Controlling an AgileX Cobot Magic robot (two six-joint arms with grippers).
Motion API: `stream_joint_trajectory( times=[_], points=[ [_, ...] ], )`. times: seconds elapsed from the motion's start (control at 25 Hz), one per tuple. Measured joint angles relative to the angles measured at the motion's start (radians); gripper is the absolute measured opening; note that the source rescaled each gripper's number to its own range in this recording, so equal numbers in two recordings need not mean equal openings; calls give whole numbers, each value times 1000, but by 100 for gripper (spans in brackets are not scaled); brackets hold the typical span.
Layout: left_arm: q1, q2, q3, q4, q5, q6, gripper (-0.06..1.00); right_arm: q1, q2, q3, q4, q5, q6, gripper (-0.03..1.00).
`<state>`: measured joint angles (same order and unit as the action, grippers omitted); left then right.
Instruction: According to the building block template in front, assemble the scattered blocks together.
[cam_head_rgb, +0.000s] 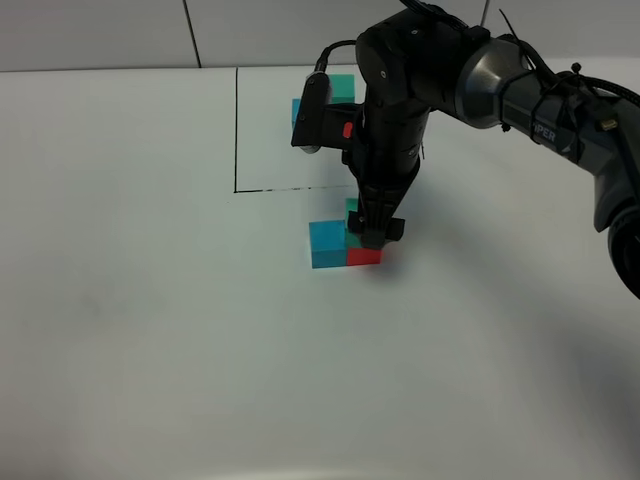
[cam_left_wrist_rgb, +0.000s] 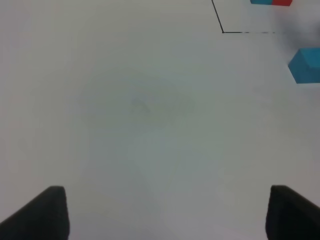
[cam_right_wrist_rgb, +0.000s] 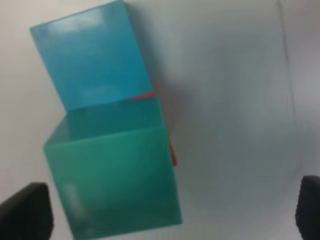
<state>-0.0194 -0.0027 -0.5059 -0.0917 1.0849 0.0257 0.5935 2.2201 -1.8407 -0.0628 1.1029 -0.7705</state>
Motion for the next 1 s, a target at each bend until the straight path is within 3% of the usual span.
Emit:
stream_joint_trajectory(
  times=[0.28, 0.52, 0.64, 0.8, 1.0],
  points=[
    [0, 0, 0, 0, 0, 0, 76, -10, -59, 0, 41, 60, 36, 99],
    [0, 0, 0, 0, 0, 0, 76, -113, -131, 100, 118, 51, 118, 99],
    [0, 0, 0, 0, 0, 0, 76, -180, -188, 255, 117, -22, 189, 100],
    [0, 0, 0, 0, 0, 0, 76, -245, -293, 499, 119, -198, 365, 100],
    [0, 0, 0, 0, 0, 0, 76, -311, -379, 610, 72, -338, 560, 100]
  ],
)
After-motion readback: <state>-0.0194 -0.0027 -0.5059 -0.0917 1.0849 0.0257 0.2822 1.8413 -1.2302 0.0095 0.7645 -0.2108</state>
